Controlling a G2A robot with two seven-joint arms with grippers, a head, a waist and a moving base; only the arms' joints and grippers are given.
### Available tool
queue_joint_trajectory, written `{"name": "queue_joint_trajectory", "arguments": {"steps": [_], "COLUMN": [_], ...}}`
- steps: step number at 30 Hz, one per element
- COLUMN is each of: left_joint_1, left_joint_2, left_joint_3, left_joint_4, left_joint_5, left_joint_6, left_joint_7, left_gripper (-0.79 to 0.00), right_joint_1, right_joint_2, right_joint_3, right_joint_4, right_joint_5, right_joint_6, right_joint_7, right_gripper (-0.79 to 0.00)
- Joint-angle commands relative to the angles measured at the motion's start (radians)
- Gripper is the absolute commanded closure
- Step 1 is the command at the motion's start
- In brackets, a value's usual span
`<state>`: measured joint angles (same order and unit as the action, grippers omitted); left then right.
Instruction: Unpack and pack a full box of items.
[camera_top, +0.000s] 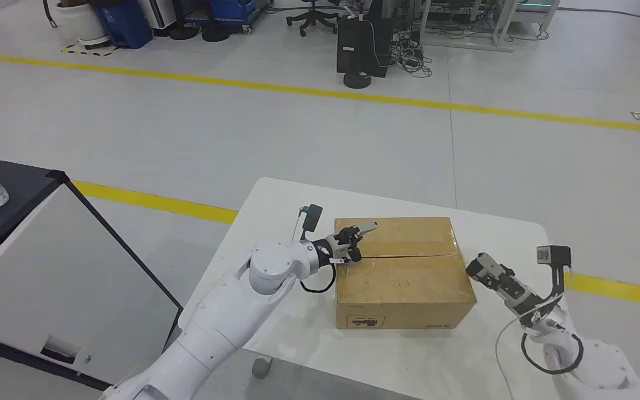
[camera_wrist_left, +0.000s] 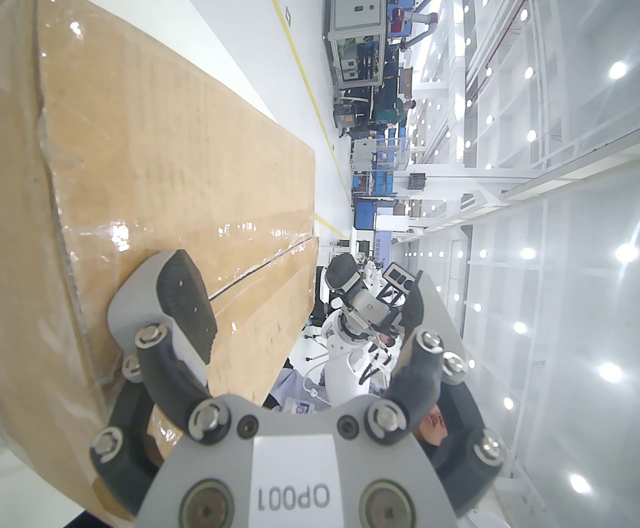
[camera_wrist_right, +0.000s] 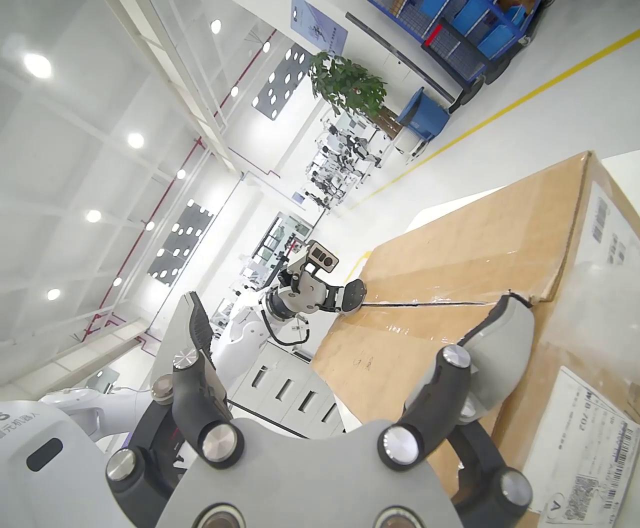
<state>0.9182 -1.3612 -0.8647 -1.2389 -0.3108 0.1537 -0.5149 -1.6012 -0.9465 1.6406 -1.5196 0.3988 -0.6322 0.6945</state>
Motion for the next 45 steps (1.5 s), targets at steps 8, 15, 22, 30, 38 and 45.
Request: {"name": "queue_joint_trajectory", "arguments": {"steps": [8,15,22,30,38,45], "left_joint_1": [0.000,0.000,0.000,0.000,0.000,0.000], "left_joint_2": [0.000,0.000,0.000,0.000,0.000,0.000], "left_joint_3": [0.000,0.000,0.000,0.000,0.000,0.000], "left_joint_4": [0.000,0.000,0.000,0.000,0.000,0.000], "left_joint_5": [0.000,0.000,0.000,0.000,0.000,0.000], "left_joint_6": [0.000,0.000,0.000,0.000,0.000,0.000], "left_joint_7": [0.000,0.000,0.000,0.000,0.000,0.000], "left_gripper": [-0.785,-0.785,-0.785,-0.785,-0.785,-0.785], "right_joint_1": [-0.007,0.196,0.264,0.309,0.370,0.369], "right_joint_2": [0.003,-0.035,-0.058,-0.067,-0.088,-0.093], "right_joint_3": [0.076,-0.060,-0.110,-0.123,-0.155,-0.155], "right_joint_4": [0.160,0.454,0.657,0.735,0.742,0.725], "right_joint_5": [0.489,0.816,0.878,0.871,0.888,0.862], "right_joint_6": [0.218,0.523,0.619,0.683,0.766,0.779], "right_joint_7": [0.184,0.291,0.393,0.419,0.319,0.250], "right_gripper": [-0.785,-0.785,-0.785,-0.785,-0.785,-0.785]}}
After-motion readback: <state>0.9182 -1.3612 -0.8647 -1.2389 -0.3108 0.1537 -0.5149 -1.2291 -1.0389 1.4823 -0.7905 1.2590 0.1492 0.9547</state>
